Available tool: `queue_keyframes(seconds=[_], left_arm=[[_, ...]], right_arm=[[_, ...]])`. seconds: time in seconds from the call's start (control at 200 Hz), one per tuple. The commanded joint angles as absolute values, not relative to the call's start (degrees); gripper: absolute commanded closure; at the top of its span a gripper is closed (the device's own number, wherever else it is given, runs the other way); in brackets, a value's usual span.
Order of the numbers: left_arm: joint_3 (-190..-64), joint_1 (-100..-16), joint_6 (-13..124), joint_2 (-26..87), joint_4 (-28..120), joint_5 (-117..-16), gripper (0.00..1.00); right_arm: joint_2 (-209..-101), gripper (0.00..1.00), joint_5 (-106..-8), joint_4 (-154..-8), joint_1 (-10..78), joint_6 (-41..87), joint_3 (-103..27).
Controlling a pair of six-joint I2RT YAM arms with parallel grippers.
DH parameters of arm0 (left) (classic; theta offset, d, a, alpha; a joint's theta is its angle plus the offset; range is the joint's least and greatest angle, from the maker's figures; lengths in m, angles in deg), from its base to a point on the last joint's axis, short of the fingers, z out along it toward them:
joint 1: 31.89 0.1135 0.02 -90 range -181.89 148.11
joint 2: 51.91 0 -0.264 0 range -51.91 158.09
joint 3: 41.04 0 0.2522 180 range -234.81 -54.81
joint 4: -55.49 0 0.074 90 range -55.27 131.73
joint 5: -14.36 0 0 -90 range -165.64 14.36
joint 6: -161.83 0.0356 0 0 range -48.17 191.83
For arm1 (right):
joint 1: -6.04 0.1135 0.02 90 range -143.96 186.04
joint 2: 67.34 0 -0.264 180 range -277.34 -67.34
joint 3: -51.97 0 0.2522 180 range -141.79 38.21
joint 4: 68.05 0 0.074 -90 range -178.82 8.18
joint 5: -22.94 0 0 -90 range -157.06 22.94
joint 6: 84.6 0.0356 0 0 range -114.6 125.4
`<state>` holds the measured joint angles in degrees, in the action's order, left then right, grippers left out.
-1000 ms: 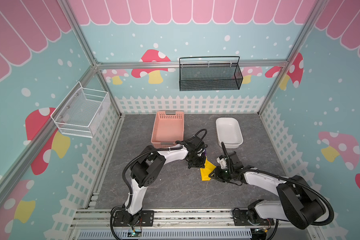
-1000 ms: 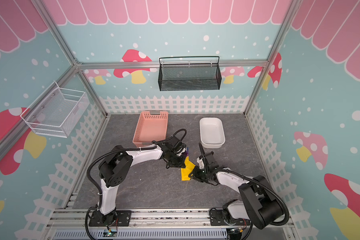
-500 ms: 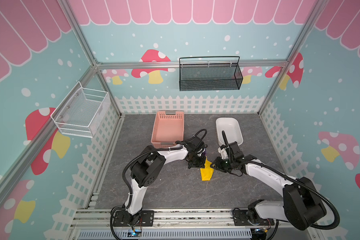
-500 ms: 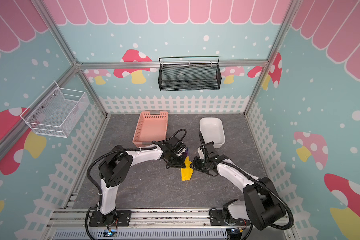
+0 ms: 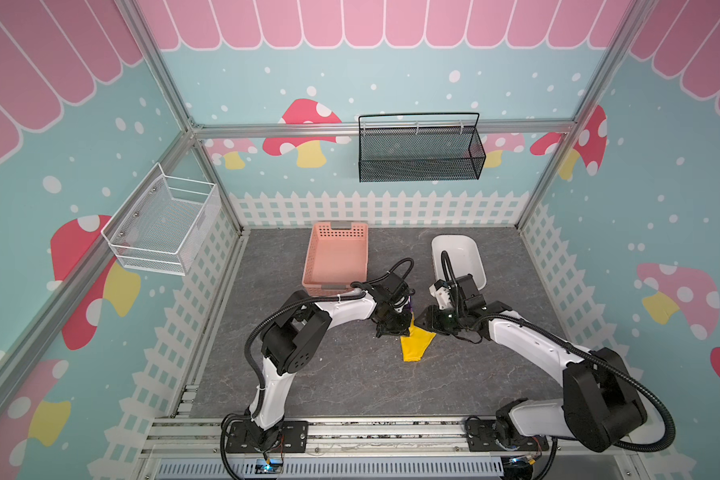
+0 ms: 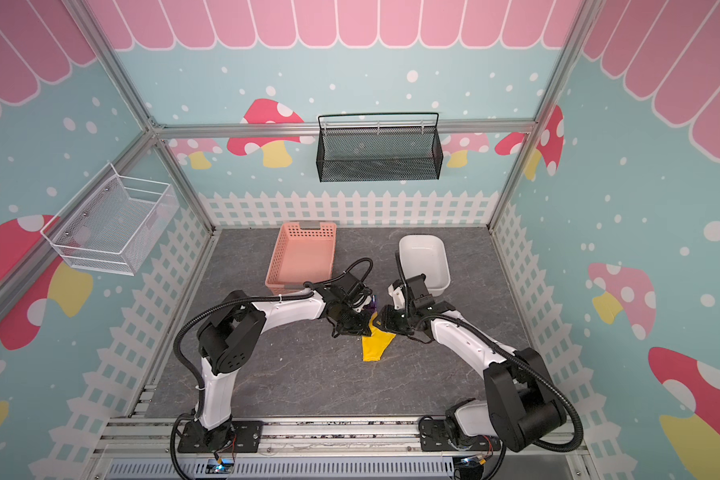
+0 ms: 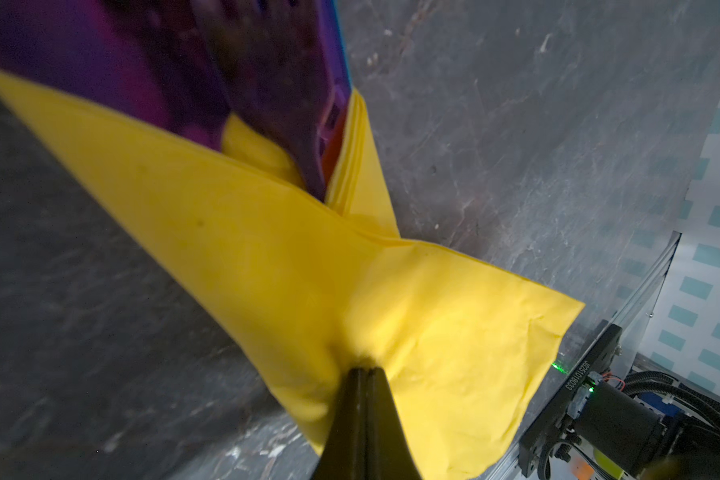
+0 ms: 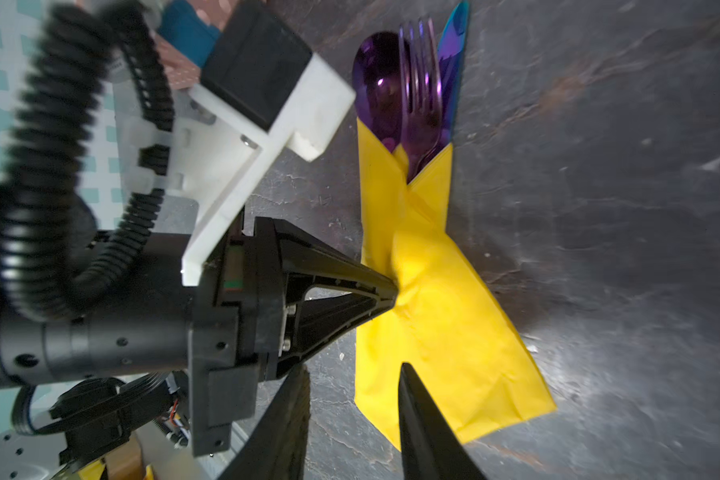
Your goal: Place the utensils on the paper napkin and roll it up
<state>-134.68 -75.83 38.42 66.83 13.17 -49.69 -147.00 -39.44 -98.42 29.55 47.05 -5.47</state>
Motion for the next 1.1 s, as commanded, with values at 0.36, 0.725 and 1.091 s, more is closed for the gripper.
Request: queue_keyframes(seconds=[0.36, 0.725, 1.091], left_arm=[[-133.47, -76.01, 37.64, 68.41, 12.28, -50.34, 0.96], [-133.29, -75.92, 37.64, 67.92, 12.28, -50.42, 0.96], [-133.72, -75.92, 37.37, 67.80, 12.36, -50.23, 0.96]], right_arm=[[-154.79, 0.67, -29.49, -85.14, 29.42, 47.41, 1.73], [-158.03, 0.69, -37.32, -90.31, 29.42, 44.21, 1.11], [-159.13, 0.67, -37.86, -91.06, 29.40, 43.11, 1.60]])
